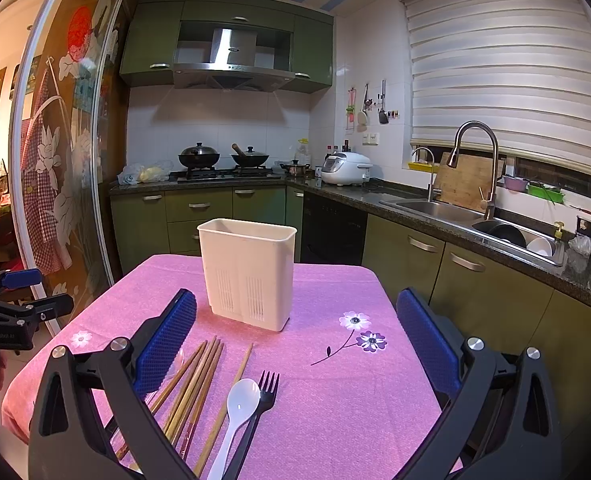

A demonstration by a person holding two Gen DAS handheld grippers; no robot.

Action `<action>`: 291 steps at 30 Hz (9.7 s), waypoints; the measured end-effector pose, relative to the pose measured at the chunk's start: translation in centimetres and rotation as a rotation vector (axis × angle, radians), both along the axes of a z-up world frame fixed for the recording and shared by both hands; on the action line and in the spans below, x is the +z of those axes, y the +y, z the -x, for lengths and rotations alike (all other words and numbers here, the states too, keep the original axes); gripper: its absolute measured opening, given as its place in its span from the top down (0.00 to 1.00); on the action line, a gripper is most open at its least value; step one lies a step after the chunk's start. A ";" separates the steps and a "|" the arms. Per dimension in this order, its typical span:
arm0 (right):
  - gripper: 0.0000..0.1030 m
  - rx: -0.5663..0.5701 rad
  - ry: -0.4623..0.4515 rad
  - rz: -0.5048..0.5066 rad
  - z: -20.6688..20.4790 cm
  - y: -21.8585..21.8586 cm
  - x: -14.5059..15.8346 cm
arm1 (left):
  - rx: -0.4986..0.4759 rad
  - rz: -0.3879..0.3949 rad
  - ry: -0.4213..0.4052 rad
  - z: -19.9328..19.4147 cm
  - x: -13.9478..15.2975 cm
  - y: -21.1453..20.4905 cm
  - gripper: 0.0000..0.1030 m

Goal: Organize utensils

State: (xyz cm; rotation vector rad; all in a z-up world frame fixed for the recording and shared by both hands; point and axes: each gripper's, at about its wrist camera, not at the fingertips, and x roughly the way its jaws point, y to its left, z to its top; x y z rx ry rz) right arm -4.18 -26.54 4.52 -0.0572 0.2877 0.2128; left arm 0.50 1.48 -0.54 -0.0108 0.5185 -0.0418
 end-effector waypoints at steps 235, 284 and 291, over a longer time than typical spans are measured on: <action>0.75 0.110 0.552 -0.154 -12.1 -1.2 -5.9 | -0.206 -0.016 0.079 -14.0 10.4 -6.5 0.77; 0.75 -0.022 -0.021 -0.230 -23.9 4.6 8.5 | -0.147 -0.066 -0.032 -15.1 7.1 -5.5 0.43; 0.75 -0.084 -0.104 -0.191 -29.4 6.6 7.5 | -0.155 -0.071 -0.023 -13.7 6.9 -4.8 0.43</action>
